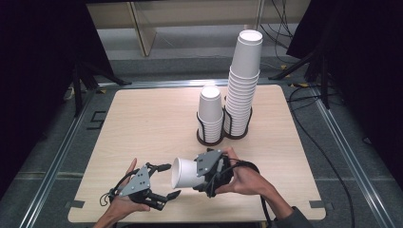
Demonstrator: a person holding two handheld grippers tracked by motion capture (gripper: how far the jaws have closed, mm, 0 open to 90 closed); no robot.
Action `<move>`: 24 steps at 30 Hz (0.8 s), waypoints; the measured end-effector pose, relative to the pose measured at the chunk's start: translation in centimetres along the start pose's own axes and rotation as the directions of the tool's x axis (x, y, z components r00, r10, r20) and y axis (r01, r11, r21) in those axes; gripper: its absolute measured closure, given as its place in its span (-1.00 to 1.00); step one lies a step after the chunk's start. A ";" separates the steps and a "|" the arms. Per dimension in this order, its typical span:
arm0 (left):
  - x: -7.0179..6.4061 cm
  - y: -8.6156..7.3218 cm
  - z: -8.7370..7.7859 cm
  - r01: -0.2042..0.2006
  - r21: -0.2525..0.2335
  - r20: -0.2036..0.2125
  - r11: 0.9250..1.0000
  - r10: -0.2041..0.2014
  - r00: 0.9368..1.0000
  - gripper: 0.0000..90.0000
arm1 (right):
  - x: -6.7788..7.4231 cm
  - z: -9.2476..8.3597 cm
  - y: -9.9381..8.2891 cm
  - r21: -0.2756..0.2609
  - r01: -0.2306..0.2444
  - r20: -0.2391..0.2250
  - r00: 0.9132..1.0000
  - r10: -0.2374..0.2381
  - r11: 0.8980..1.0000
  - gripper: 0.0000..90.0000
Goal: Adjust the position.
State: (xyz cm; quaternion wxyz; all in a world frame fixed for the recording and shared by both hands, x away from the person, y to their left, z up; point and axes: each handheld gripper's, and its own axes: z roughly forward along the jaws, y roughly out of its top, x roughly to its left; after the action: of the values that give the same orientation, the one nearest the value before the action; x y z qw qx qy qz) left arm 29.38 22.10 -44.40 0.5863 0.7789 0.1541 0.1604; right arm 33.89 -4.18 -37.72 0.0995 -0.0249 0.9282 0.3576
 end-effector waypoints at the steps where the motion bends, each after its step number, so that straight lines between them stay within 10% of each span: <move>1: 0.0 0.1 -0.1 0.016 -0.009 -0.009 1.000 -0.016 1.000 -0.69 | -0.3 -0.3 -0.1 -0.025 -0.019 -0.001 1.000 0.019 1.000 -0.52; 6: 0.3 0.2 -0.2 0.115 -0.080 0.010 0.990 -0.115 0.993 -0.68 | -1.3 -1.3 -0.8 -0.138 -0.111 -0.009 0.994 0.110 0.984 -0.52; 13: 0.7 0.2 -0.6 0.206 -0.147 -0.006 0.967 -0.209 0.978 -0.68 | -1.7 -1.0 -1.2 -0.199 -0.124 -0.022 0.992 0.122 0.972 -0.52; 24: 0.4 0.2 -0.2 0.242 -0.159 0.025 0.957 -0.242 0.970 -0.69 | -1.4 0.3 -1.2 -0.249 -0.160 -0.095 0.986 0.140 0.955 -0.52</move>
State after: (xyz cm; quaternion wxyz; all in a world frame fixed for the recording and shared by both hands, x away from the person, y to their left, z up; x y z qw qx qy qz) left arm 29.66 22.36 -44.15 0.6628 0.7049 0.2332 0.0972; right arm 35.44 -4.95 -38.43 0.0324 0.0192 0.8768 0.4794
